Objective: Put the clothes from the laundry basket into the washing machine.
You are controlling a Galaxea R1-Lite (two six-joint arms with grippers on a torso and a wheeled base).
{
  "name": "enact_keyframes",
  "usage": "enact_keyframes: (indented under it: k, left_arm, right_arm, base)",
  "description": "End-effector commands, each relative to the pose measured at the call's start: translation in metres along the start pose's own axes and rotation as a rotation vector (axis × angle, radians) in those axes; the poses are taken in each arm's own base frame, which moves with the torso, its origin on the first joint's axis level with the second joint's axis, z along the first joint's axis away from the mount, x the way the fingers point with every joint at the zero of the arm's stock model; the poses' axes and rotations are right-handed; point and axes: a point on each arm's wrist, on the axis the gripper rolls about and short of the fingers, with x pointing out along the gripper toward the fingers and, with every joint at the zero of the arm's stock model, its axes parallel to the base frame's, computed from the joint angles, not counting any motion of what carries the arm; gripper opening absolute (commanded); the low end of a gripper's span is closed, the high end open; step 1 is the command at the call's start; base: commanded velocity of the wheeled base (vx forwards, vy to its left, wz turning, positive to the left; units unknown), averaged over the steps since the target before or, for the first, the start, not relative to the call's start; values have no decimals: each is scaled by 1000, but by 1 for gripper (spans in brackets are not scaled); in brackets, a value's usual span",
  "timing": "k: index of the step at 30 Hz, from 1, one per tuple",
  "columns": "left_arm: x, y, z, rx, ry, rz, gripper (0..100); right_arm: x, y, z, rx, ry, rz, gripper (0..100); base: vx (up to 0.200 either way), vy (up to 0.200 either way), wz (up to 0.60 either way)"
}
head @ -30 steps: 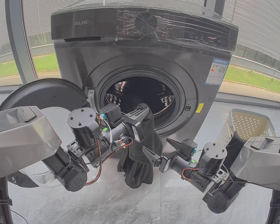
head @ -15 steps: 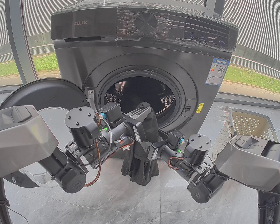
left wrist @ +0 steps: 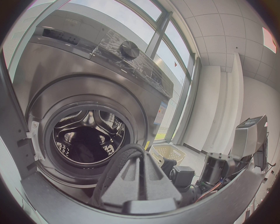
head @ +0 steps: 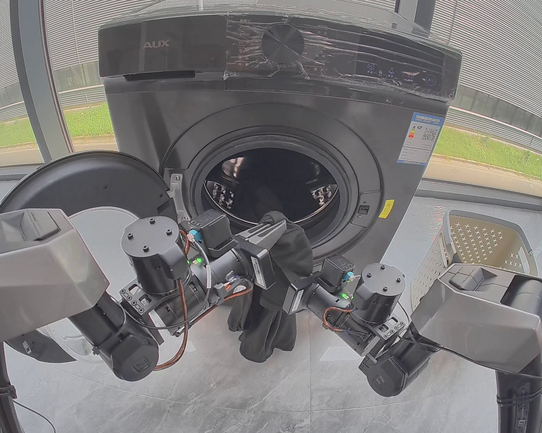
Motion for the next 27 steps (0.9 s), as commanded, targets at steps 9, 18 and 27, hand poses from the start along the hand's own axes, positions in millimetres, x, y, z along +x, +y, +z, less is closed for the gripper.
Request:
enact_keyframes:
  k: [9, 18, 27]
  left_arm:
    - [-13, 31, -18, 25, 83, 75, 100]
    - [-31, 38, -31, 17, 171, 75, 100]
    - [-44, 60, -60, 2, 278, 144, 100]
  right_arm:
    - [-13, -6, 30, 18, -41, -75, 0]
    - [-8, -14, 46, 22, -100, -94, 0]
    - [-10, -9, 70, 18, -160, -73, 0]
  base:
    - [0, 0, 0]
    - [0, 0, 0]
    - [0, 0, 0]
